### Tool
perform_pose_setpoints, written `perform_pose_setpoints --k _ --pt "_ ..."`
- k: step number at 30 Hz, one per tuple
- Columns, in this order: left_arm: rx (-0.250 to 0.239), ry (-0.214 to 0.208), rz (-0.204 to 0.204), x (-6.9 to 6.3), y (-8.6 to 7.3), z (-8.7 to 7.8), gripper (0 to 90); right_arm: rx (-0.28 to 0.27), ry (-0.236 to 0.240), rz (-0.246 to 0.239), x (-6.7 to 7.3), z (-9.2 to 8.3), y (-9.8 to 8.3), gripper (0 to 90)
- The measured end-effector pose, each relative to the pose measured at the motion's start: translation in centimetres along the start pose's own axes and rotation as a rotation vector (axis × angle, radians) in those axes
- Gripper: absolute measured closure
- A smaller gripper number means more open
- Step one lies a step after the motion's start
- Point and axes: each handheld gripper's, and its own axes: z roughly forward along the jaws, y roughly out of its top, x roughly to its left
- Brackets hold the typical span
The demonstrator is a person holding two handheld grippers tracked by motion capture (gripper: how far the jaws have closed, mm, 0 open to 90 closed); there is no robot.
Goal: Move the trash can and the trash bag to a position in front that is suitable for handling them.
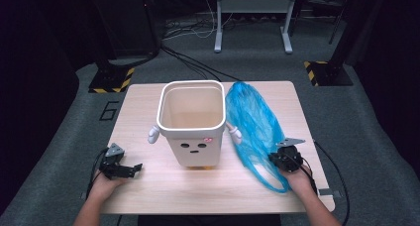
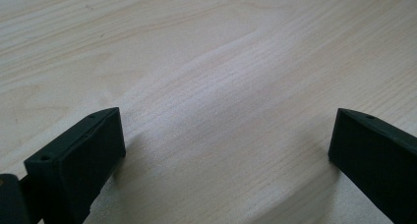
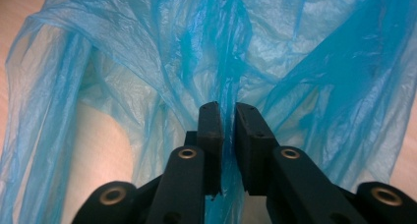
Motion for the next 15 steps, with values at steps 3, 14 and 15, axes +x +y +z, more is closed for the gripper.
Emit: perform_pose_setpoints --k 3,14,15 --pt "0.000 0.000 0.000 0.0 0.0 0.0 0.5 0.011 0.000 0.012 0.0 -0.6 -0.5 84.8" --pt "0.001 0.003 -0.003 0.0 0.0 0.0 0.4 0.058 0.072 0.036 0.9 -4.2 -3.9 69.7" --pt "0.000 0.002 -0.004 -0.1 0.0 0.0 0.4 0.058 0.072 0.036 0.9 -4.2 -3.9 69.7"
